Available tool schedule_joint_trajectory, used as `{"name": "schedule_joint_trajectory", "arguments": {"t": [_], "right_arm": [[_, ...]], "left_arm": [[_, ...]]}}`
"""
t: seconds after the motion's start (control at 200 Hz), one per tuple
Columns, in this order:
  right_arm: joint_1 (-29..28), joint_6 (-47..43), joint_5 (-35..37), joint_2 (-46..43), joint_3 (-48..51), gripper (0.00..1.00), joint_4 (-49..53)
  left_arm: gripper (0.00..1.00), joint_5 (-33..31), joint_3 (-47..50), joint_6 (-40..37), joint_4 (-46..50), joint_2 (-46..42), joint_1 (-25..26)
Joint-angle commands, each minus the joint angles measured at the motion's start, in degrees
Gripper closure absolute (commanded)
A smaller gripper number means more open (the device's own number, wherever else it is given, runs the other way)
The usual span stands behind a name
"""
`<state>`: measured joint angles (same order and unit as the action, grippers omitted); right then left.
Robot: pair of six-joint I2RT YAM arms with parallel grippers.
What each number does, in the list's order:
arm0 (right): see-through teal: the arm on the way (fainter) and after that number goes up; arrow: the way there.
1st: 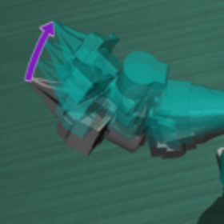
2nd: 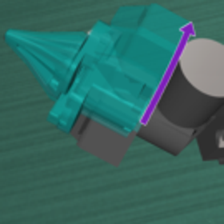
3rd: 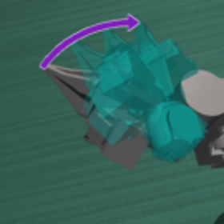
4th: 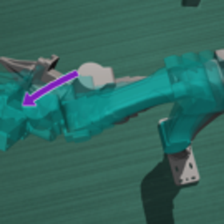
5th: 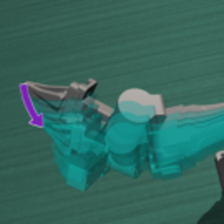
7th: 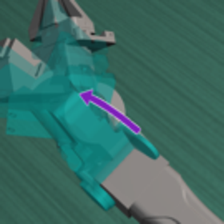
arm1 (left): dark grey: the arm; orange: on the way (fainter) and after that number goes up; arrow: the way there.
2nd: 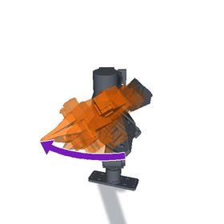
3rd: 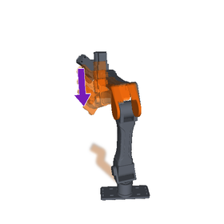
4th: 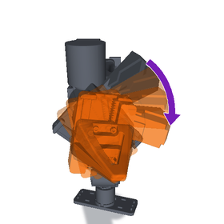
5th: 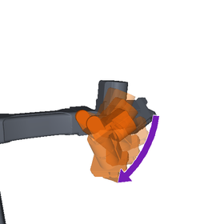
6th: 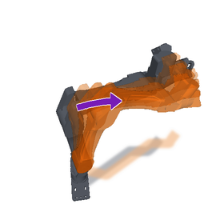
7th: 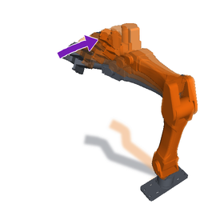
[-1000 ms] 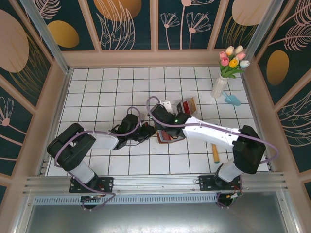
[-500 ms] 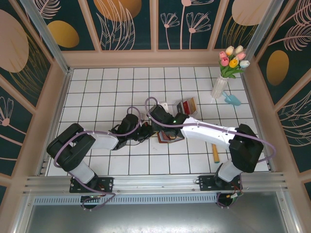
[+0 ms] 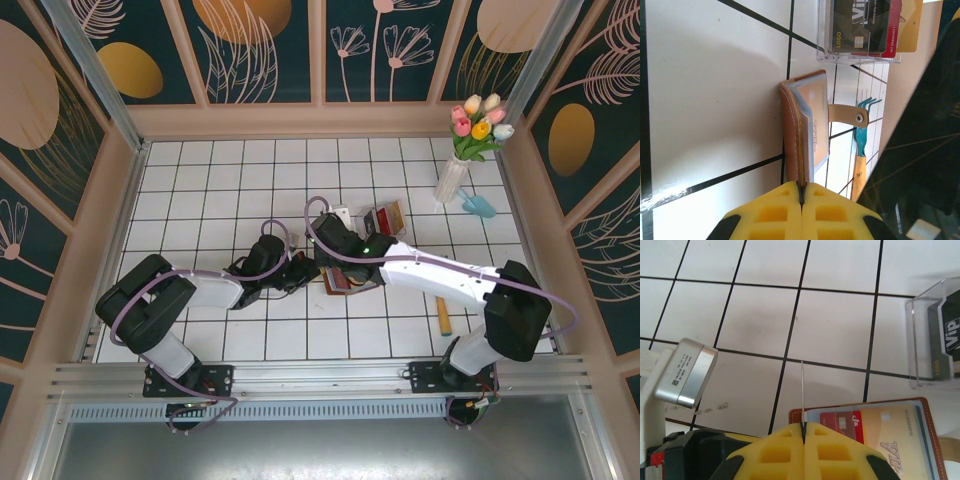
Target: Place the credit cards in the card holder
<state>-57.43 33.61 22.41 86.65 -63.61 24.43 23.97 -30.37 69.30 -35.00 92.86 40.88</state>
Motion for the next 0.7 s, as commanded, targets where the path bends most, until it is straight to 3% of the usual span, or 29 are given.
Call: {"name": "schedule_joint_trajectory", "arguments": {"t": [0.0, 0.305, 0.696], "right_arm": [[0.3, 0.7, 2.1, -0.1, -0.6, 1.0, 1.7], [0.2, 1.8, -0.9, 3.0, 0.9, 1.0, -1.3], [-1.0, 1.4, 4.2, 6.7, -1.3, 1.0, 3.4]], "left_arm": [[1.0, 0.5, 0.1, 0.1, -2.3, -1.2, 0.1], [1.0, 1.3, 0.0, 0.5, -3.3, -1.3, 0.1], [1.0, 1.3, 0.1, 0.8, -3.8, -1.3, 0.1]]}}
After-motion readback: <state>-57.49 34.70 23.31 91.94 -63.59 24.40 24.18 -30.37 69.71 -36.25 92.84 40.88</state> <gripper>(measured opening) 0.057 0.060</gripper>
